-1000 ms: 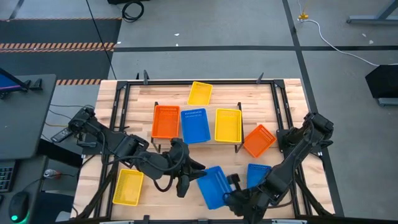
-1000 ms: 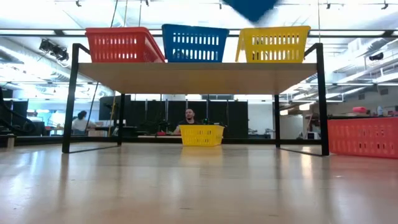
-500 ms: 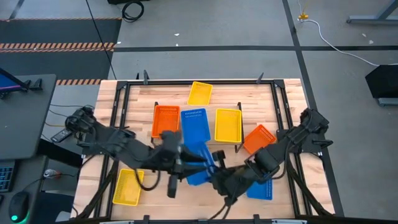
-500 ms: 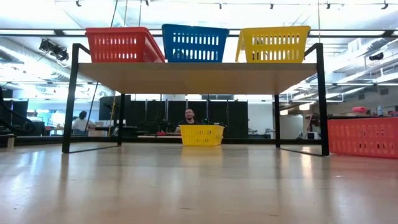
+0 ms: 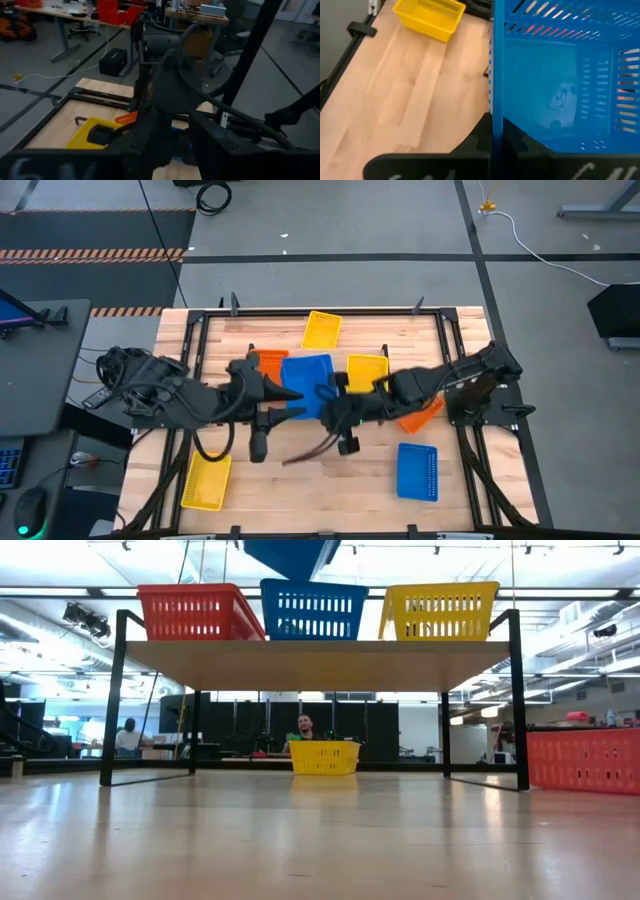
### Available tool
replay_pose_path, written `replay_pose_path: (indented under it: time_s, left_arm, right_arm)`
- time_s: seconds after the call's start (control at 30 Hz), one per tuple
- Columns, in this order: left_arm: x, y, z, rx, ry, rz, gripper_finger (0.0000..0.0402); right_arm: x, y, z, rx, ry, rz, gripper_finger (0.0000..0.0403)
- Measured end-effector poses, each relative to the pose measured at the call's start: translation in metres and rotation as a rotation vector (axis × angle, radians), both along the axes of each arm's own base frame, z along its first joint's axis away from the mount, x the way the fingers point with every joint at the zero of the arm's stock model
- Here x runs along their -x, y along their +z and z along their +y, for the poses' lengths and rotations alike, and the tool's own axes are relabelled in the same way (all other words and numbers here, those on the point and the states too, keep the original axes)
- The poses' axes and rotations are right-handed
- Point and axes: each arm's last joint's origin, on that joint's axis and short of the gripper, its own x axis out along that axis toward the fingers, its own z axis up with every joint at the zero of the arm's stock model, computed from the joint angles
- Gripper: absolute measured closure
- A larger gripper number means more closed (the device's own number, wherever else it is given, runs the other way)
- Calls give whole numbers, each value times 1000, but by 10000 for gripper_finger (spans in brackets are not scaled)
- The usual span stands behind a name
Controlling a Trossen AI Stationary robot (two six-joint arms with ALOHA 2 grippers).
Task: Stack baskets on shelf by color
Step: Stack the left blue bin on top of the blue bin on the shelf
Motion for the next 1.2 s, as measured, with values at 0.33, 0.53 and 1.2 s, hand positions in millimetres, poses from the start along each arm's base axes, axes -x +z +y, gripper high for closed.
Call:
replay_pose_path:
  time_s: [0.33,0.53,1.2]
  left_arm:
    - [4,17,23,-53,60,-34,285]
    - [-4,19,47,-52,160,-44,285]
    - [-19,55,96,54,216,-403,285]
  right_arm:
    - [11,1,-47,-48,41,174,394]
    - [8,0,-63,-67,6,177,394]
    - [-1,-6,-80,-199,-26,173,394]
